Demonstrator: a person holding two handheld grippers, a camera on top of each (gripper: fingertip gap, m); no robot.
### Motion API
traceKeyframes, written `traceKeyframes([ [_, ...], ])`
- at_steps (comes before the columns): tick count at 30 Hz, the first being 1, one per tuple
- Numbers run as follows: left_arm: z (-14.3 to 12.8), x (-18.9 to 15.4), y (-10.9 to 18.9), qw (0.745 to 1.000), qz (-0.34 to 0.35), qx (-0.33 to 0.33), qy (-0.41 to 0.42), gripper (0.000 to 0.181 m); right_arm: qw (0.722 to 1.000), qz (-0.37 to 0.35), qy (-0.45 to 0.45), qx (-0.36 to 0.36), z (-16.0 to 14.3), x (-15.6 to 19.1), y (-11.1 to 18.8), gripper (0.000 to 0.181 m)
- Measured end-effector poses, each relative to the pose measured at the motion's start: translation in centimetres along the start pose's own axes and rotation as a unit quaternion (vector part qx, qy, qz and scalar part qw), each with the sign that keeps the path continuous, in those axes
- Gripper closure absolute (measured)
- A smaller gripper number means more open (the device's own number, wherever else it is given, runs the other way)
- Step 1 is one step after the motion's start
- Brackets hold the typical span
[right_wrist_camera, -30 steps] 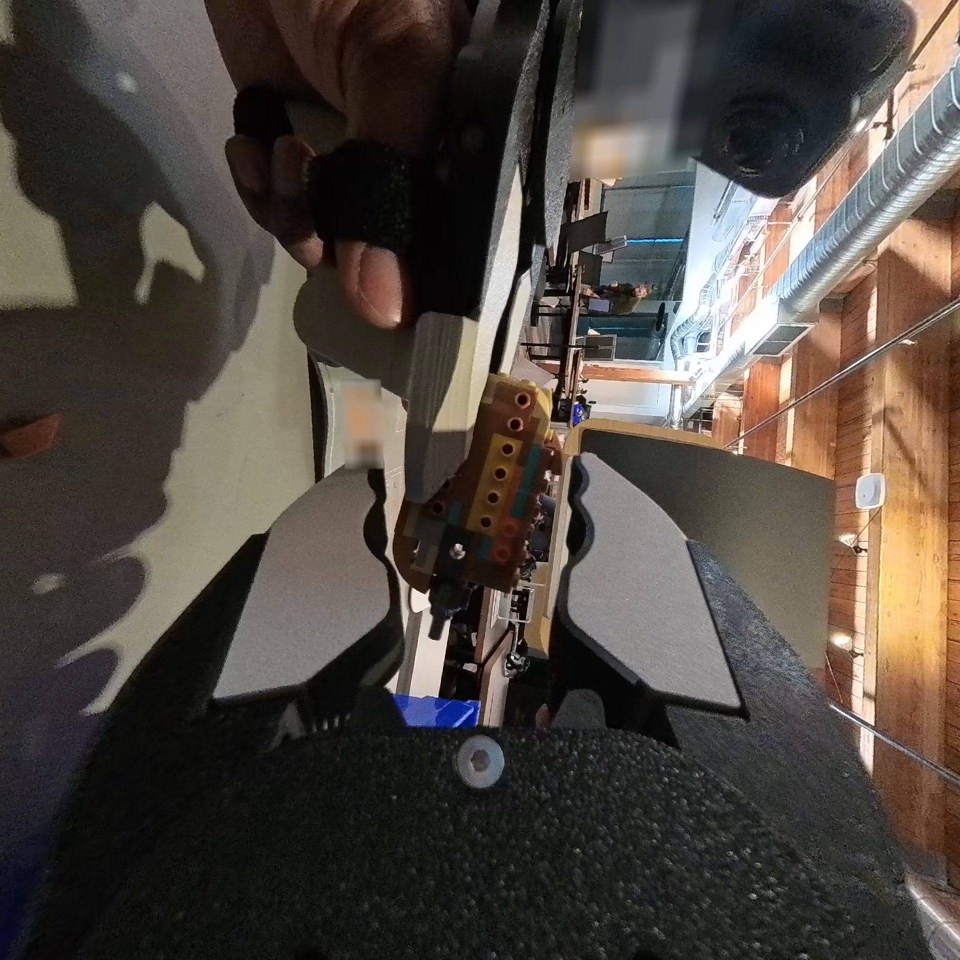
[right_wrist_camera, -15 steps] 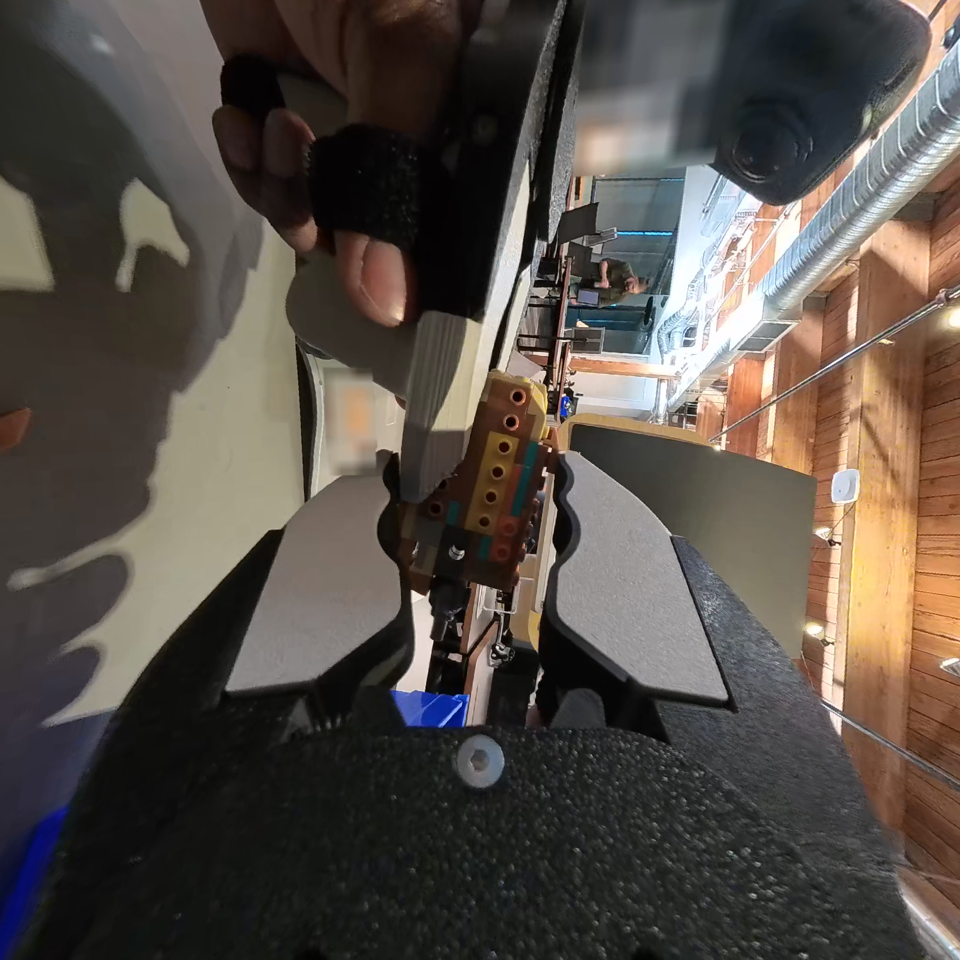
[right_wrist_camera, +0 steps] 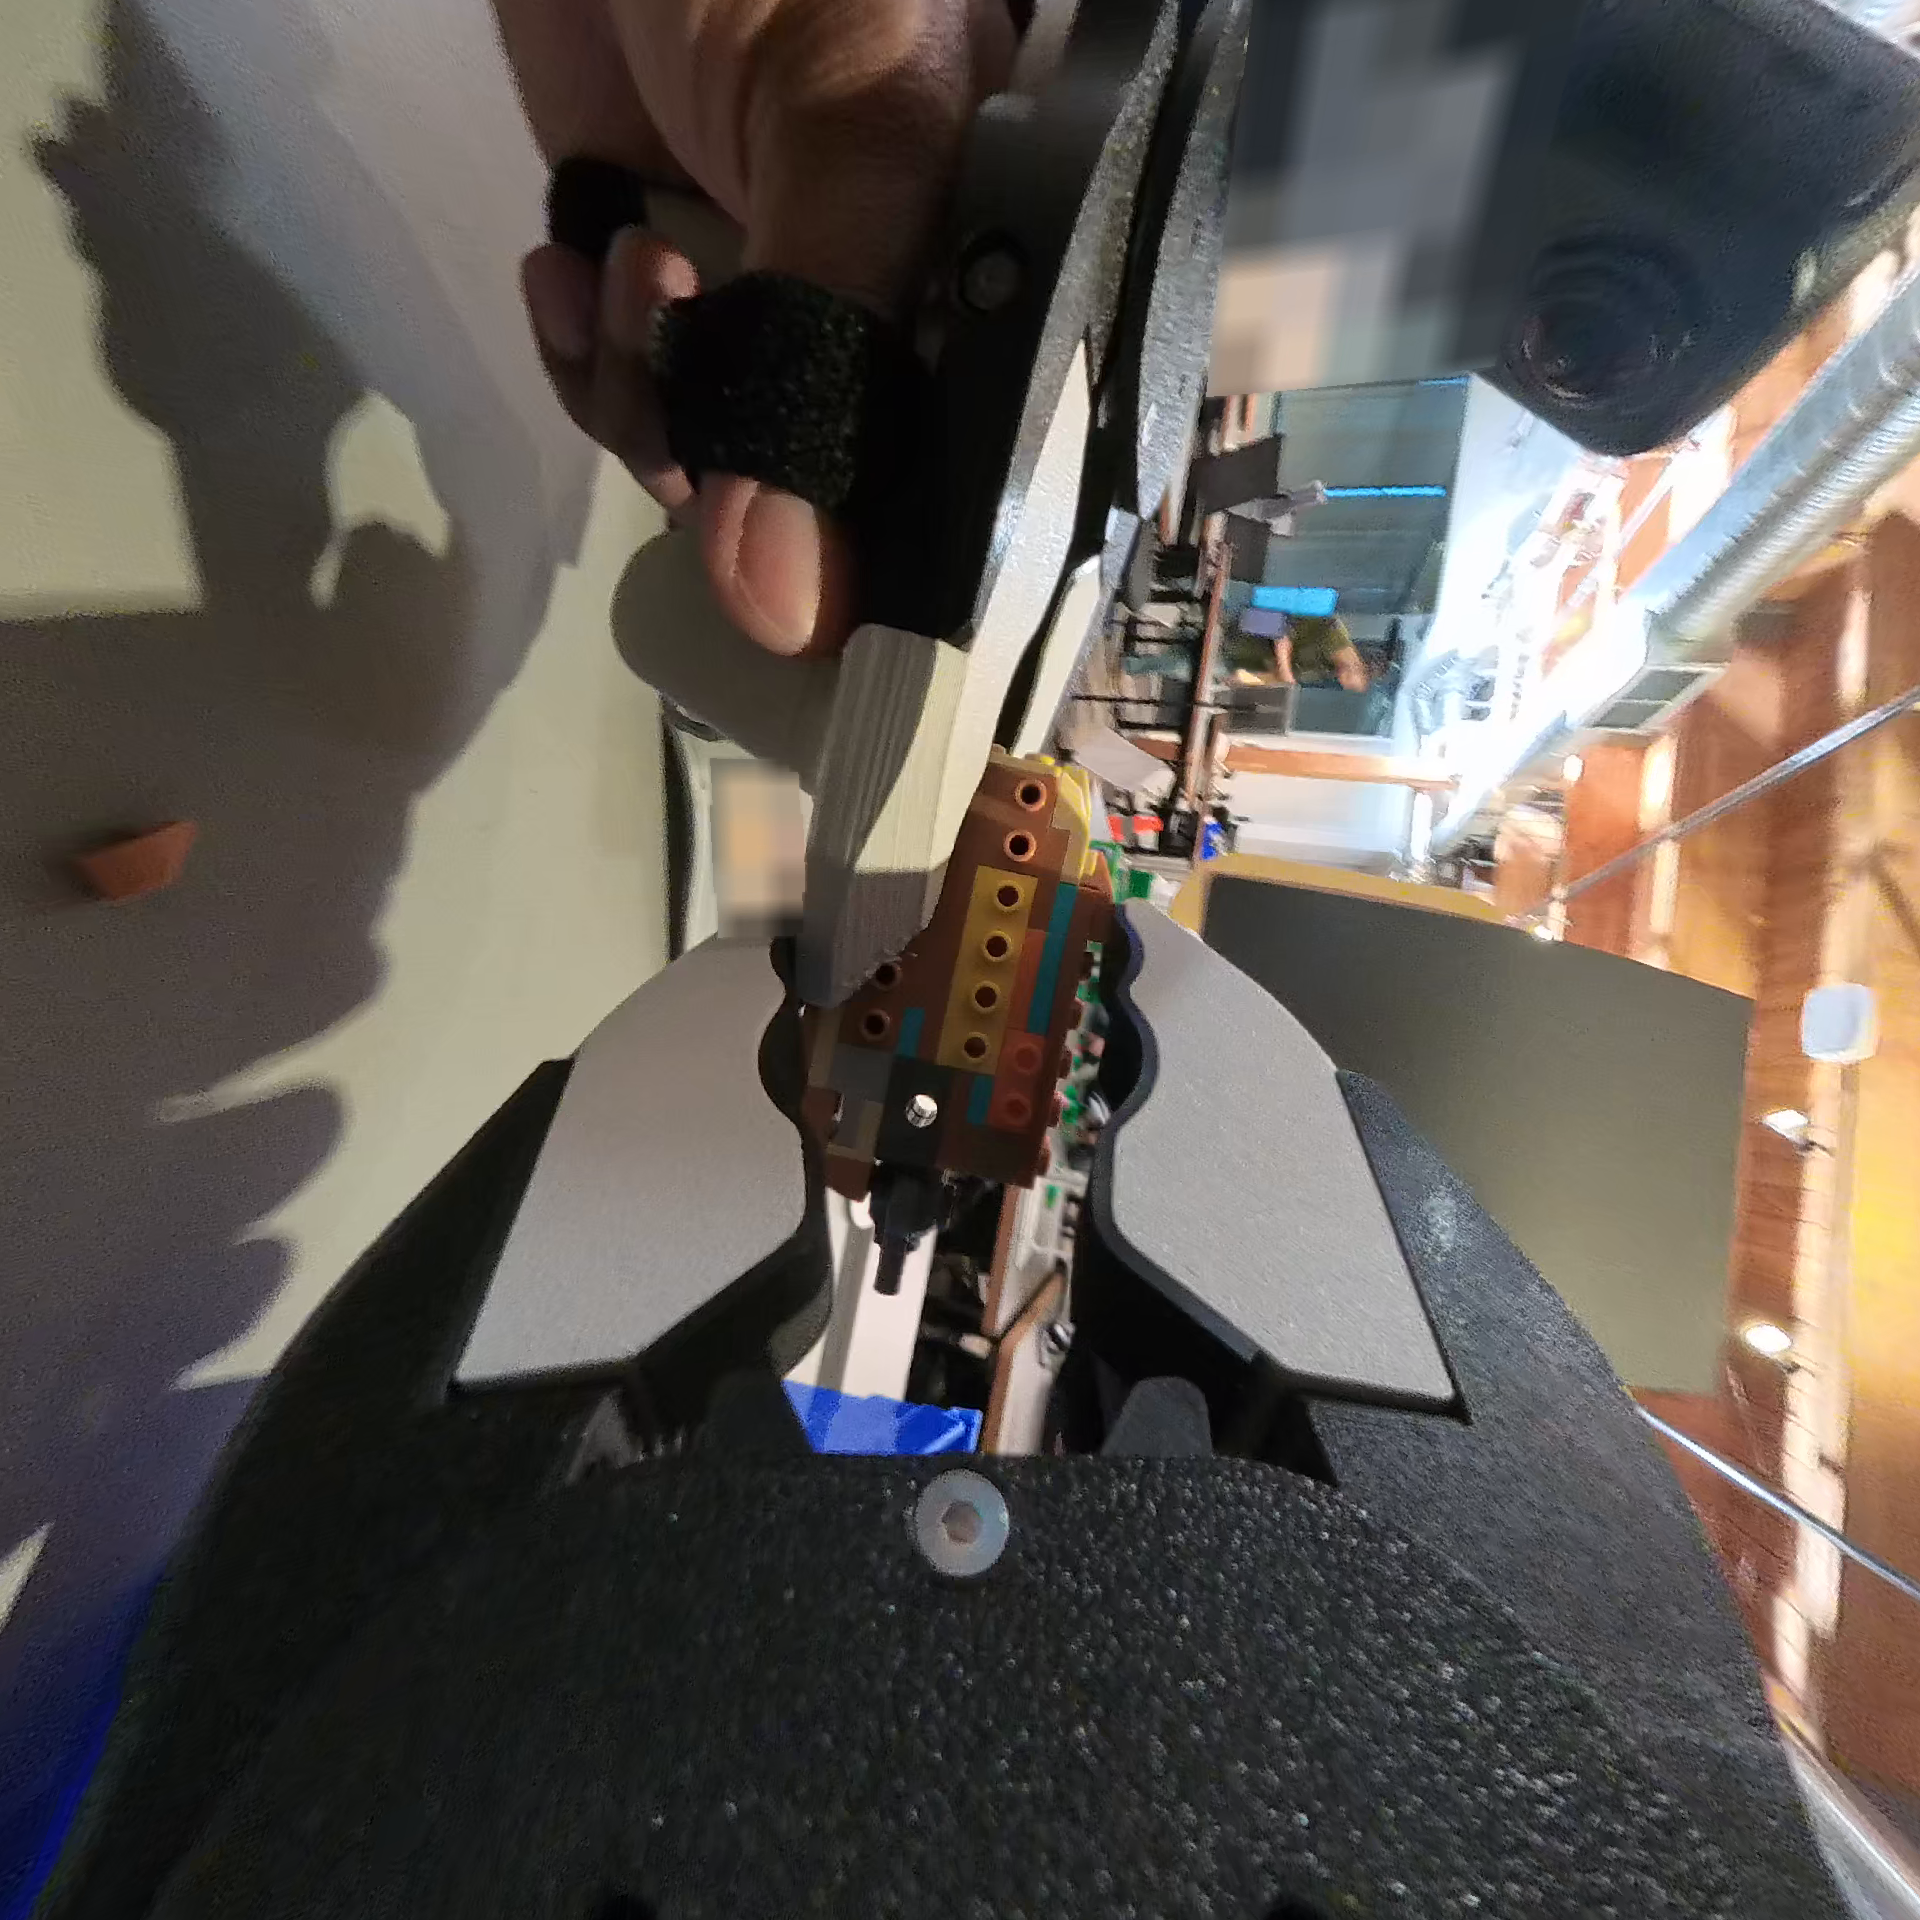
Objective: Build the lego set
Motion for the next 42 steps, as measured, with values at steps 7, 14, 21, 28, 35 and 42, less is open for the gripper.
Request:
traceKeyframes([
  [7, -0.2, -0.1, -0.1, 1.000, -0.007, 0.004, 0.005, 0.160, 1.000, 0.010, -0.006, -0.001, 0.0, 0.2, 0.0, 0.126],
  [14, -0.3, 0.3, -0.2, 1.000, -0.004, -0.005, 0.016, 0.160, 1.000, -0.004, -0.020, 0.015, -0.3, 0.1, -0.4, 0.127],
  [21, -0.3, 0.5, -0.2, 1.000, 0.002, -0.019, 0.018, 0.159, 0.997, -0.018, -0.063, 0.032, -1.2, 0.1, -0.7, 0.115],
  [28, -1.0, 1.3, 0.0, 0.999, 0.005, -0.018, 0.030, 0.159, 0.989, -0.006, -0.133, 0.063, -3.3, 0.8, 0.1, 0.111],
  [35, -2.7, 1.3, -0.8, 1.000, 0.014, 0.019, -0.021, 0.159, 0.934, 0.056, -0.350, 0.041, -4.9, 3.1, 2.5, 0.131],
  [42, -3.8, 0.5, -2.3, 0.993, 0.047, 0.041, -0.097, 0.159, 0.887, 0.059, -0.455, 0.051, -5.1, 3.9, 3.3, 0.145],
])
Point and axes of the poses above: each gripper's, where its closed fingertips meet, y back along the fingers, z out of its top, x = y × z across the jaws, the point moved 3 cm from there along y, back along the fingers, and after that the axes turned 4 degrees about z, right-handed, at the moved point
